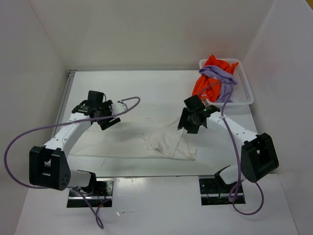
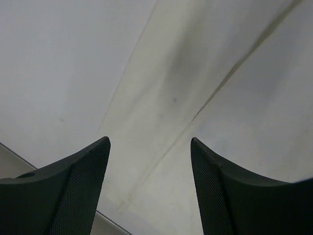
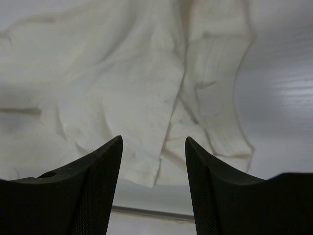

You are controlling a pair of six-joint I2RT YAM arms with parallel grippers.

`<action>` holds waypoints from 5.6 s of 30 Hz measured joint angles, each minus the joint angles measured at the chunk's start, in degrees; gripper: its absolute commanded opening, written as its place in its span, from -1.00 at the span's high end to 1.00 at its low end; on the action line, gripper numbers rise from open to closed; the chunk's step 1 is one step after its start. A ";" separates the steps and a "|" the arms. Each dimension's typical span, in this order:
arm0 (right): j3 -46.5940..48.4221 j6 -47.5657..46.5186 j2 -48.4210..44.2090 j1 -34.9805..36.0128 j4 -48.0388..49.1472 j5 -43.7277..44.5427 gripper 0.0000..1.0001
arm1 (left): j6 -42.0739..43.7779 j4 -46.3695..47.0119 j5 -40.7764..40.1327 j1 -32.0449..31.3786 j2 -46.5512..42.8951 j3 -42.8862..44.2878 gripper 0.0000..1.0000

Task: Fold and stack the t-shirts
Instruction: Fold the other side of the tshirt into a rectangle, then rotate the tshirt 85 degrees

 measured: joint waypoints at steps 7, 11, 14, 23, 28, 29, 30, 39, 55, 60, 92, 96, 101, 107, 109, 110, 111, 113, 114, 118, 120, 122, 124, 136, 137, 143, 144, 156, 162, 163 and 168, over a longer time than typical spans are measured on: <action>-5.14 5.11 -0.15 8.09 -2.40 -1.75 -0.17 | -14.01 4.85 1.01 17.40 0.17 -0.15 -0.66; -7.23 9.33 -3.13 8.41 -6.58 -0.37 -0.46 | -20.06 9.77 -1.42 22.99 0.17 -0.15 -0.74; -8.33 11.87 -5.40 8.41 -8.46 0.85 -0.48 | -22.58 12.90 -2.60 24.33 0.55 -0.15 -0.79; -14.05 16.61 -3.02 8.63 -8.15 1.51 -0.51 | -25.92 13.11 -0.61 30.71 10.88 4.76 -0.94; -14.75 17.86 -2.93 8.74 -6.67 1.97 -0.51 | -28.24 0.24 8.20 31.36 24.70 22.86 -0.91; -14.86 18.05 -2.93 8.74 -6.32 2.10 -0.51 | -28.85 -0.42 9.75 32.11 27.61 25.62 -0.94; -14.97 18.25 -2.91 8.74 -6.10 2.23 -0.53 | -29.64 -0.68 10.91 33.16 29.62 26.82 -0.96; -15.41 18.97 -2.75 9.64 -5.64 3.28 -0.53 | -32.61 -2.23 8.76 36.65 29.70 23.30 -0.99; -15.80 19.96 0.70 10.99 -4.55 3.06 -0.41 | -33.73 8.52 -0.31 37.00 32.50 19.26 -0.08; -14.71 19.91 2.38 10.99 -4.70 2.10 0.33 | -32.81 10.34 -0.17 37.00 32.46 15.13 0.65; 72.28 -12.57 63.47 -2.58 -9.51 13.16 0.97 | -22.67 0.35 0.96 41.57 24.46 7.37 0.40; 93.77 -14.71 75.14 -4.63 -13.03 15.69 0.90 | -19.98 -0.90 1.25 36.00 22.10 4.70 0.40; 100.26 -16.57 78.20 -6.49 -15.39 18.53 0.77 | -14.78 0.33 -2.03 27.26 17.14 -2.12 0.40; 103.95 -18.43 78.36 -7.52 -14.88 18.23 0.51 | -9.01 -1.64 -3.19 18.75 14.60 -4.79 0.40; 104.63 -18.97 78.38 -7.72 -13.73 17.73 0.43 | -7.89 -3.34 -2.56 15.69 14.56 -4.79 0.40; 104.87 -19.15 78.40 -7.85 -13.07 17.44 0.35 | -7.13 -4.42 -2.08 13.84 14.51 -4.79 0.40; 105.20 -19.34 78.42 -8.02 -12.52 16.96 0.30 | -6.78 -5.46 -1.51 12.24 14.49 -4.79 0.40; 105.70 -19.80 78.44 -8.33 -11.56 15.87 -0.15 | -6.78 -7.32 -0.31 9.22 13.97 -5.09 0.40; 105.90 -19.74 78.44 -8.48 -11.23 15.30 -0.29 | -6.82 -8.33 0.52 8.07 13.53 -5.35 0.40; 106.20 -20.74 78.44 -8.94 -10.49 13.46 -0.46 | -6.82 -13.29 3.37 6.73 11.37 -5.38 0.33; 106.20 -20.70 78.34 -9.18 -10.67 12.46 -0.46 | -6.82 -15.04 4.24 6.75 10.40 -5.25 0.27; 105.68 -20.55 77.57 -9.29 -11.43 11.96 -0.46 | -6.82 -16.72 4.90 6.84 9.42 -5.01 0.21; 103.01 -20.39 74.99 -8.94 -12.35 12.09 -0.46 | -6.82 -18.03 5.22 7.02 7.93 -4.98 0.18; 45.38 -20.39 20.39 6.58 -8.79 22.49 -0.46 | -14.08 -14.64 5.38 19.15 -2.64 -4.66 -0.22; 40.30 -19.52 15.17 9.22 -7.65 22.21 -0.46 | -15.32 -13.25 5.42 19.28 -2.75 -4.66 -0.22; 22.86 -9.99 6.93 23.61 -5.42 21.64 -0.46 | -23.39 -6.91 6.93 20.39 3.37 -2.62 -0.22; 21.22 -8.33 8.20 26.53 -5.29 21.07 -0.49 | -24.39 -6.10 7.39 20.96 4.98 -2.01 -0.22; 29.68 -2.01 31.85 48.89 -3.65 14.47 -0.54 | -33.79 0.17 9.60 23.78 7.61 -0.37 -0.30; 34.18 -2.16 38.07 49.33 -3.80 12.74 -0.54 | -34.38 0.83 8.81 23.78 7.52 -0.37 -0.30; 34.73 -2.12 38.86 49.33 -3.80 12.63 -0.54 | -34.40 0.83 8.68 23.78 7.45 -0.37 -0.32; 36.74 -1.62 42.34 49.00 -4.24 12.46 -0.49 | -34.75 0.92 8.39 23.78 6.27 -0.37 -0.32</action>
